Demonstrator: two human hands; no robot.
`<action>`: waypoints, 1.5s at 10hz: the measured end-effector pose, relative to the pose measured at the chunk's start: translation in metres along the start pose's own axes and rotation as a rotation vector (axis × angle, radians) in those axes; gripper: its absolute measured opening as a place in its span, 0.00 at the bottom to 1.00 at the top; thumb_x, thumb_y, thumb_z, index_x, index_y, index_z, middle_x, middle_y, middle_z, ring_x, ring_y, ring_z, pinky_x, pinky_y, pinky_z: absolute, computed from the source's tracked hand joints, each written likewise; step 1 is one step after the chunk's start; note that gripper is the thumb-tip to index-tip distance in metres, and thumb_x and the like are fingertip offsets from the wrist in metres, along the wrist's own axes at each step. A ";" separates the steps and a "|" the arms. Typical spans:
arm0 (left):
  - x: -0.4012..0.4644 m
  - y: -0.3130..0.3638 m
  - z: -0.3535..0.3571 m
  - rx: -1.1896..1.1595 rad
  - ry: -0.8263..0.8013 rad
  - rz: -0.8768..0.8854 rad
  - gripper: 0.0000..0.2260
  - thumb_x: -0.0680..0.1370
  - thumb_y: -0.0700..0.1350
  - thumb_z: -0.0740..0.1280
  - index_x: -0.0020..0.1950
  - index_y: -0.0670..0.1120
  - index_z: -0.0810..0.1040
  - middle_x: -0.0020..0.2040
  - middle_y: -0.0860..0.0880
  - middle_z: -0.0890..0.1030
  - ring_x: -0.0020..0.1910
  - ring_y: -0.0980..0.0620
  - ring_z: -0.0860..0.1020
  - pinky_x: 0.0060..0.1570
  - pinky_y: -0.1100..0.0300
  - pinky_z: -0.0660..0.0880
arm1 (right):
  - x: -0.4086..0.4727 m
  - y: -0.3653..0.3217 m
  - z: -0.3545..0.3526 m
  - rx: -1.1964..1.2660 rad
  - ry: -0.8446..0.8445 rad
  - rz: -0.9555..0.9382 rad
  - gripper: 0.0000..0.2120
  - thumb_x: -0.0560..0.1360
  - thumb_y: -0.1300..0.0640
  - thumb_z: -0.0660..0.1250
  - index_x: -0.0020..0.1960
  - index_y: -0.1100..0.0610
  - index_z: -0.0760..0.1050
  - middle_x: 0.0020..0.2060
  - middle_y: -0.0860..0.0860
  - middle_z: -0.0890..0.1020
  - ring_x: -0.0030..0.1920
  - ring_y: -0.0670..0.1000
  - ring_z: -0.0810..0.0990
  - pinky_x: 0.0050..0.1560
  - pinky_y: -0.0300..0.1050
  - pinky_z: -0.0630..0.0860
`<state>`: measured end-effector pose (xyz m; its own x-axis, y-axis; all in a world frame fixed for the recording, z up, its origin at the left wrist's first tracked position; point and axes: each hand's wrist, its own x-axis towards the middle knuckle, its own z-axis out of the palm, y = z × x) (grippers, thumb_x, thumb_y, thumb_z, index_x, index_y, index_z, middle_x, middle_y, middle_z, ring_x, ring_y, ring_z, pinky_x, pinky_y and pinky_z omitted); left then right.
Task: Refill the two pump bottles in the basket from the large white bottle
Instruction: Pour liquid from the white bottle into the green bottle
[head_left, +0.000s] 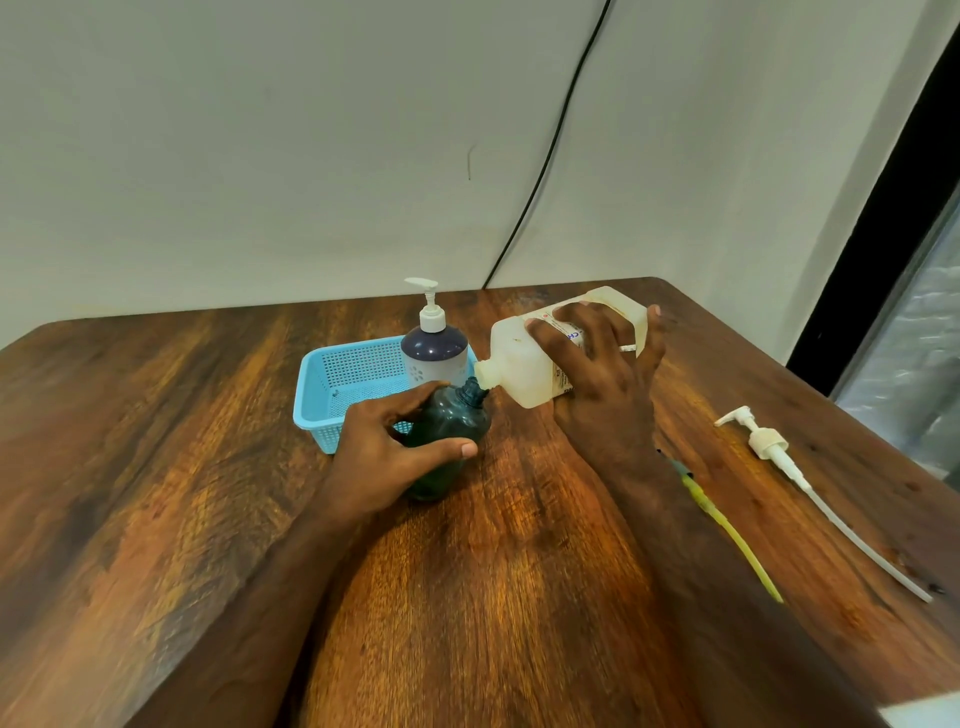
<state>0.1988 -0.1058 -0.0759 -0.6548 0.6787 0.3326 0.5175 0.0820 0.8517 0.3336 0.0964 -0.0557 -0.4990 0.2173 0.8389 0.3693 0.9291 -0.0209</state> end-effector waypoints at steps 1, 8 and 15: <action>0.000 0.000 0.000 0.003 0.001 0.002 0.40 0.59 0.67 0.76 0.68 0.54 0.78 0.63 0.57 0.81 0.62 0.59 0.77 0.59 0.58 0.76 | -0.001 -0.001 0.000 0.003 -0.004 0.000 0.32 0.68 0.54 0.75 0.70 0.46 0.68 0.66 0.58 0.74 0.71 0.62 0.66 0.75 0.65 0.39; 0.000 0.002 0.001 0.008 0.004 -0.004 0.35 0.61 0.63 0.80 0.66 0.58 0.78 0.61 0.60 0.81 0.61 0.60 0.76 0.55 0.63 0.74 | 0.001 -0.001 -0.001 -0.009 -0.005 -0.005 0.35 0.66 0.55 0.78 0.69 0.47 0.69 0.66 0.58 0.75 0.71 0.62 0.67 0.75 0.64 0.38; -0.002 0.009 0.001 0.026 0.000 -0.007 0.33 0.61 0.60 0.77 0.65 0.59 0.76 0.57 0.67 0.77 0.56 0.68 0.75 0.50 0.71 0.70 | 0.000 0.002 0.001 -0.002 0.001 0.002 0.31 0.69 0.51 0.73 0.70 0.45 0.68 0.67 0.58 0.74 0.71 0.61 0.66 0.75 0.66 0.40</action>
<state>0.2052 -0.1057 -0.0690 -0.6580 0.6784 0.3268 0.5271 0.1050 0.8433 0.3337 0.0980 -0.0560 -0.4971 0.2192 0.8395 0.3724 0.9278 -0.0218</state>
